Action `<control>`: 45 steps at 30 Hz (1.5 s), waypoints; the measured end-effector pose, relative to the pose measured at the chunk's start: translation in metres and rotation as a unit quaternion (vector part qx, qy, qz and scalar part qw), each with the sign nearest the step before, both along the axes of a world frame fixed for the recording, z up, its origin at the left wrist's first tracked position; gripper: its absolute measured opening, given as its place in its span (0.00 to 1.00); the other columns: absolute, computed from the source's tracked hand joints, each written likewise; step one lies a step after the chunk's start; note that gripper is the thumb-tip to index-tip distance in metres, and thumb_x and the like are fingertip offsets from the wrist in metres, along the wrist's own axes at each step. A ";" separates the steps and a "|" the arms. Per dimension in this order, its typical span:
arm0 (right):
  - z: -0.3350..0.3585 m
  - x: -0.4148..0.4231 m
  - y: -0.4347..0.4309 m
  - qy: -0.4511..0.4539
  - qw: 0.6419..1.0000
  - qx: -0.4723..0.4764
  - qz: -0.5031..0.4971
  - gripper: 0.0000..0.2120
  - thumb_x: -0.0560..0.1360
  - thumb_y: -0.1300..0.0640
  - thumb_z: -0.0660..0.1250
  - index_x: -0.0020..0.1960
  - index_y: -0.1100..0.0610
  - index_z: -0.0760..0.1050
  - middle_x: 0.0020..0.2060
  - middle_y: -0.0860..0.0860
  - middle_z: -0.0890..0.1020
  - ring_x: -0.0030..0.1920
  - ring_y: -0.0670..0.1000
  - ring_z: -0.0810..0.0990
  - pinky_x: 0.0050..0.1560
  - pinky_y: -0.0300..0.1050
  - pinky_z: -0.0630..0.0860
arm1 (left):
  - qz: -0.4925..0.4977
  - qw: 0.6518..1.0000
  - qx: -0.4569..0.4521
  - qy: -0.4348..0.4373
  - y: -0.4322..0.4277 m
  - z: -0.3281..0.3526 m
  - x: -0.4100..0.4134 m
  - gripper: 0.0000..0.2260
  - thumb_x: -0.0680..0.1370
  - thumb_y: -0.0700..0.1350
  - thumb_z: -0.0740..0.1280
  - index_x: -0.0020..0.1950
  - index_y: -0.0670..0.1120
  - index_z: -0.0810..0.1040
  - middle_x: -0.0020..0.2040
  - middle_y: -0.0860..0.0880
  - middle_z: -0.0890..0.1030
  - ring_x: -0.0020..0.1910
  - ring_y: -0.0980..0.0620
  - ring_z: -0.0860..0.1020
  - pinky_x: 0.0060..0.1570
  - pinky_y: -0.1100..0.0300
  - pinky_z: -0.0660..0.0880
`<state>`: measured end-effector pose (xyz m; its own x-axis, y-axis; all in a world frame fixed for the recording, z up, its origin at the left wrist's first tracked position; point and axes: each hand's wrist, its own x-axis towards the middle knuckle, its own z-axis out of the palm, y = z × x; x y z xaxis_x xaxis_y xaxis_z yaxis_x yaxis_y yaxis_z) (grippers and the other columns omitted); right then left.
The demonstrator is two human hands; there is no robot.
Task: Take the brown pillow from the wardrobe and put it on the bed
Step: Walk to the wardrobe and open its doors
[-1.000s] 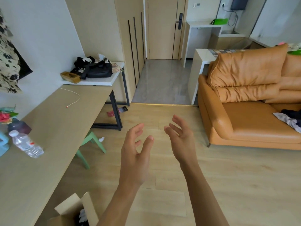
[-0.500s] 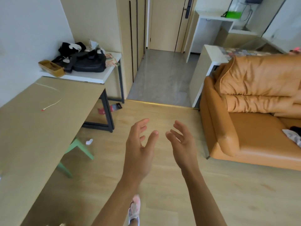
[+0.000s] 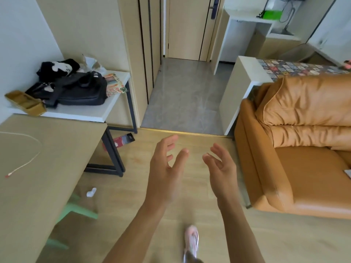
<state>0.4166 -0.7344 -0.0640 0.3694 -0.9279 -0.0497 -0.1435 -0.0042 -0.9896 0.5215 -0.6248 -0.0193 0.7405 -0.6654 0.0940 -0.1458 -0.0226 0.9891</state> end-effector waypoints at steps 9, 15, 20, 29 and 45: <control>-0.006 0.096 -0.191 -0.021 1.000 -0.005 0.021 0.23 0.82 0.59 0.70 0.76 0.53 0.73 0.70 0.49 0.79 0.60 0.43 0.82 0.48 0.26 0.77 | 0.008 0.999 0.020 -0.040 -0.179 -0.010 0.083 0.16 0.83 0.46 0.68 0.71 0.51 0.75 0.69 0.58 0.78 0.68 0.63 0.75 0.61 0.70 0.69; 0.026 0.159 -0.316 -0.032 0.998 -0.034 0.049 0.22 0.82 0.57 0.69 0.76 0.51 0.73 0.70 0.48 0.79 0.58 0.37 0.80 0.51 0.29 0.75 | 0.052 0.998 -0.014 -0.041 -0.286 0.012 0.144 0.20 0.79 0.53 0.67 0.71 0.52 0.75 0.69 0.59 0.78 0.69 0.62 0.75 0.64 0.66 0.71; 0.016 0.210 -0.372 0.001 0.994 -0.021 0.106 0.24 0.82 0.58 0.70 0.77 0.51 0.71 0.70 0.49 0.78 0.62 0.47 0.82 0.55 0.34 0.76 | 0.078 0.997 0.000 -0.022 -0.355 0.000 0.195 0.16 0.82 0.46 0.68 0.71 0.51 0.76 0.69 0.57 0.78 0.68 0.60 0.76 0.64 0.64 0.72; 0.011 0.328 -0.526 0.039 0.995 -0.049 0.077 0.23 0.82 0.56 0.70 0.75 0.47 0.71 0.69 0.46 0.77 0.61 0.43 0.81 0.69 0.49 0.77 | 0.062 0.998 -0.027 0.011 -0.529 -0.019 0.333 0.14 0.82 0.42 0.68 0.68 0.48 0.77 0.67 0.55 0.79 0.68 0.57 0.77 0.55 0.75 0.71; -0.020 0.518 -0.770 0.012 1.000 -0.011 0.021 0.28 0.81 0.60 0.71 0.78 0.52 0.69 0.67 0.50 0.79 0.58 0.40 0.82 0.58 0.37 0.78 | 0.020 1.000 0.021 0.010 -0.777 -0.030 0.521 0.15 0.82 0.39 0.69 0.68 0.45 0.78 0.66 0.51 0.80 0.67 0.53 0.79 0.56 0.75 0.71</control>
